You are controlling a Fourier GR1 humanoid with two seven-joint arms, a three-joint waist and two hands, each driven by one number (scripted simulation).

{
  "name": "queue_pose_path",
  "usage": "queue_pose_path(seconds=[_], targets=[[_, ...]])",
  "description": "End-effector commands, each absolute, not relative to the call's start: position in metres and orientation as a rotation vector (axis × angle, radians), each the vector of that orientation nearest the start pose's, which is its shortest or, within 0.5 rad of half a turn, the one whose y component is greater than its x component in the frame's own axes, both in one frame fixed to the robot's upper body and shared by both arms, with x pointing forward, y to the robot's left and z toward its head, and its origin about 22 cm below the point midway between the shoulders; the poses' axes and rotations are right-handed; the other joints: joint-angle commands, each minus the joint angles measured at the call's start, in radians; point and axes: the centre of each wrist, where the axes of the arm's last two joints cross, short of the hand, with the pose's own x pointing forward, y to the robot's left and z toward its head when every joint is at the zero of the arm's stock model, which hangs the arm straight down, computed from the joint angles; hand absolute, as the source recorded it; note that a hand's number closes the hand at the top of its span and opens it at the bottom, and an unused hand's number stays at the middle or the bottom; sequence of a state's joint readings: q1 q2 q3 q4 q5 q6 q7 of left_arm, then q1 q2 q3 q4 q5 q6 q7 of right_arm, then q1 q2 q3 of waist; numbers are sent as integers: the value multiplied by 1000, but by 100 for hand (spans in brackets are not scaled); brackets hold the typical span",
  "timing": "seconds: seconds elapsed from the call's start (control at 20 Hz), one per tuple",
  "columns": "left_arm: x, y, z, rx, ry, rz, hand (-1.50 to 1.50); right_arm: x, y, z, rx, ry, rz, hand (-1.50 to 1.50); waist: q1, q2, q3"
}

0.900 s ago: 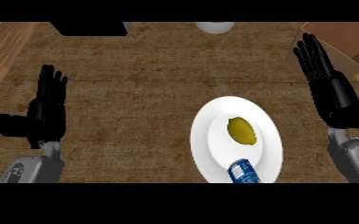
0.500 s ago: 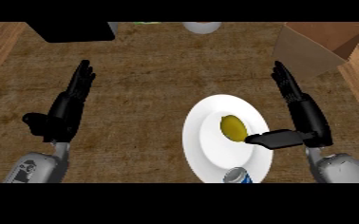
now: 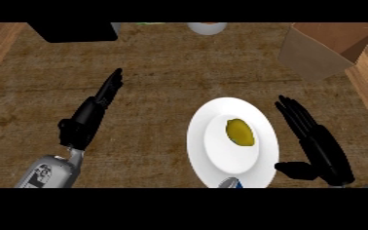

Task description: Pick the lemon from the plate and place it in the cardboard box

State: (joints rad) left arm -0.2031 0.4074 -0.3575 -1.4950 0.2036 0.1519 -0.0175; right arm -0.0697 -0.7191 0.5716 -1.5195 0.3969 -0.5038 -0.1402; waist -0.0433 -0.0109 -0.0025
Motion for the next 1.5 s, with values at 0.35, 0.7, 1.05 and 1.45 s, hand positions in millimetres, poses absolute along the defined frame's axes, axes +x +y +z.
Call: queue_pose_path(seconds=[0.35, 0.7, 1.05, 1.45], targets=[[276, 215, 36, -33, -1599, -425, 0, 154, -234, 89, -750, -1439, 1324, -150, 22, 3, -1], [279, 217, 42, -49, -1585, -463, 0, 160, -205, 118, -669, -1284, 1289, -150, 50, 12, 2], [269, 213, 31, -48, -1619, -446, 0, 189, -166, 105, -648, -1279, 1233, -150, 55, 12, 2], [291, 218, 59, -37, -1598, -446, 0, 204, -181, 75, -691, -1161, 1265, -150, 43, 10, 3]])
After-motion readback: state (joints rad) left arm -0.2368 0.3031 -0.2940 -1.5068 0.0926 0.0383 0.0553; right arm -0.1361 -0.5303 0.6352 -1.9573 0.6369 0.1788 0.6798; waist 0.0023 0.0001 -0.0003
